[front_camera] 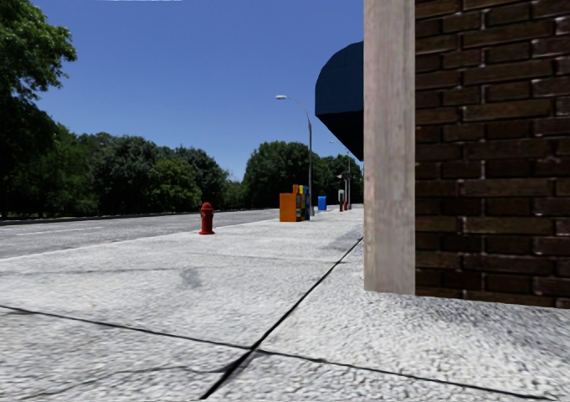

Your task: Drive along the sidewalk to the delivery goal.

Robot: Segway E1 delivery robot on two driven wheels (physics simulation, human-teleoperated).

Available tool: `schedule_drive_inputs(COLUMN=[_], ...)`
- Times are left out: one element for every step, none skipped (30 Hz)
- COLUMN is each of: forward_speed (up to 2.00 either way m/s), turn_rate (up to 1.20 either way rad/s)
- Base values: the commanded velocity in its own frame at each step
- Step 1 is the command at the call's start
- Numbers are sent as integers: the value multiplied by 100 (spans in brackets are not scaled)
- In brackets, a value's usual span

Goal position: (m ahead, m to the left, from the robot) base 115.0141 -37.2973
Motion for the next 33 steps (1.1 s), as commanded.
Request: schedule_drive_inputs(forward_speed=[200, 200, 200, 200, 200, 200, 200, 200, 200, 200, 200, 200, 200, 200, 200, 200, 200, 200, 200, 200, 200, 200, 200, 200, 200, 200, 200, 200, 200, 200, 200, 200, 200], turn_rate=[34, 34, 34, 34, 34, 34, 34, 34, 34, 34, 33, 33, 32, 29, 23, 23, 4, 0, 0, 0, 0, 0, 0, 0, 0, 0, 0, 0, 0, 0, -11, -38, -51])
